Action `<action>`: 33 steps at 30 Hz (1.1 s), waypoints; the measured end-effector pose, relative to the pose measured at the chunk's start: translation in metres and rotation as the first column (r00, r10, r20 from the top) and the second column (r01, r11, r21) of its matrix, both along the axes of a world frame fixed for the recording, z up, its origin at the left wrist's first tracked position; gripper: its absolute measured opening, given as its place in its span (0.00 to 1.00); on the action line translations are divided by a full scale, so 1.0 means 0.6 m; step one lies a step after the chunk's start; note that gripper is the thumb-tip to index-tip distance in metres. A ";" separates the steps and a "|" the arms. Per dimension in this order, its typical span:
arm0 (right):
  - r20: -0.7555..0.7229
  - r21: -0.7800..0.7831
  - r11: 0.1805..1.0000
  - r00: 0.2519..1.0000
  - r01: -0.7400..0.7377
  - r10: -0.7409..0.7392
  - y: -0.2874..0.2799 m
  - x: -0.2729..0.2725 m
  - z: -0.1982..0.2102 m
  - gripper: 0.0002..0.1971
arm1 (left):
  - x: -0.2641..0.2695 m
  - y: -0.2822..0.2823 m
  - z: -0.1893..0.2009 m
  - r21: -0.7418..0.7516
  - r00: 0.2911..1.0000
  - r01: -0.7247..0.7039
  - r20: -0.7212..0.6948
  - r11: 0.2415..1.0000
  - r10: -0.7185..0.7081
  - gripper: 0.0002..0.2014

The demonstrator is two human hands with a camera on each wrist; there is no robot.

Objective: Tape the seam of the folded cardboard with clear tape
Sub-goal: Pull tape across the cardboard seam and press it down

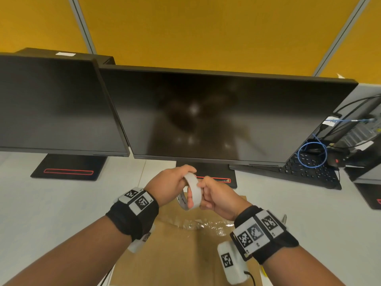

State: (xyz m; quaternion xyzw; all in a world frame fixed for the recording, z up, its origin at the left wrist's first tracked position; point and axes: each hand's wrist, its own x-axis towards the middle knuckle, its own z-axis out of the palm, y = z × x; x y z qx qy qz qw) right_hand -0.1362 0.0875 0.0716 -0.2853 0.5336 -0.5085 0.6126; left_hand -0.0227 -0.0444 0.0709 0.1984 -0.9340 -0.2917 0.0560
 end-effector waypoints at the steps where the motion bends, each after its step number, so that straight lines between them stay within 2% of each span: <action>1: -0.002 0.009 1.000 1.000 0.003 -0.003 0.002 -0.001 0.001 0.22 | 0.000 0.001 -0.002 -0.008 1.000 -0.002 0.006 1.000 0.002 0.15; 5: -0.004 0.035 0.999 1.000 0.004 -0.003 0.006 0.000 0.005 0.19 | 0.001 0.001 -0.008 -0.029 1.000 0.026 0.007 0.999 -0.026 0.11; 13: -0.001 0.030 0.999 1.000 0.012 -0.012 0.008 0.002 -0.006 0.16 | 0.008 0.000 -0.006 -0.049 0.995 0.097 -0.003 0.994 -0.098 0.11; 19: -0.021 -0.061 0.998 0.999 0.023 -0.025 0.007 0.020 -0.005 0.16 | 0.008 -0.008 -0.004 0.023 0.997 0.076 -0.034 0.997 -0.075 0.14; 21: 0.027 -0.089 0.996 1.000 -0.009 0.012 0.005 0.019 -0.008 0.15 | 0.010 -0.005 -0.002 0.103 0.998 0.052 -0.039 0.993 -0.049 0.20; 23: 0.090 -0.083 0.996 0.996 0.023 -0.015 0.004 0.015 -0.011 0.14 | 0.013 0.002 -0.005 0.257 0.996 -0.032 -0.076 0.966 0.053 0.22; 24: 0.115 -0.061 0.996 0.992 0.066 -0.059 0.002 0.013 -0.012 0.13 | 0.014 0.006 -0.004 0.357 0.983 -0.092 -0.118 0.929 0.143 0.19; 26: 0.101 -0.023 0.990 0.985 0.143 -0.140 0.000 0.010 -0.015 0.12 | 0.017 0.010 0.001 0.562 0.931 -0.184 -0.162 0.806 0.326 0.10; 27: 0.075 -0.012 0.987 0.985 0.157 -0.156 0.000 0.009 -0.018 0.12 | 0.019 0.008 0.003 0.635 0.923 -0.194 -0.140 0.747 0.358 0.11; 29: 0.020 0.001 0.987 0.987 0.161 -0.161 -0.001 0.010 -0.024 0.13 | 0.025 0.006 0.004 0.692 0.956 -0.135 -0.097 0.709 0.277 0.17; 31: -0.051 0.012 0.991 0.990 0.136 -0.135 0.000 0.016 -0.023 0.11 | 0.030 0.006 -0.001 0.622 0.982 -0.045 -0.115 0.782 0.148 0.12; 33: -0.196 0.013 0.997 0.978 0.078 -0.073 0.001 0.021 -0.019 0.07 | 0.034 0.004 -0.011 0.518 0.992 -0.008 -0.105 0.855 0.073 0.07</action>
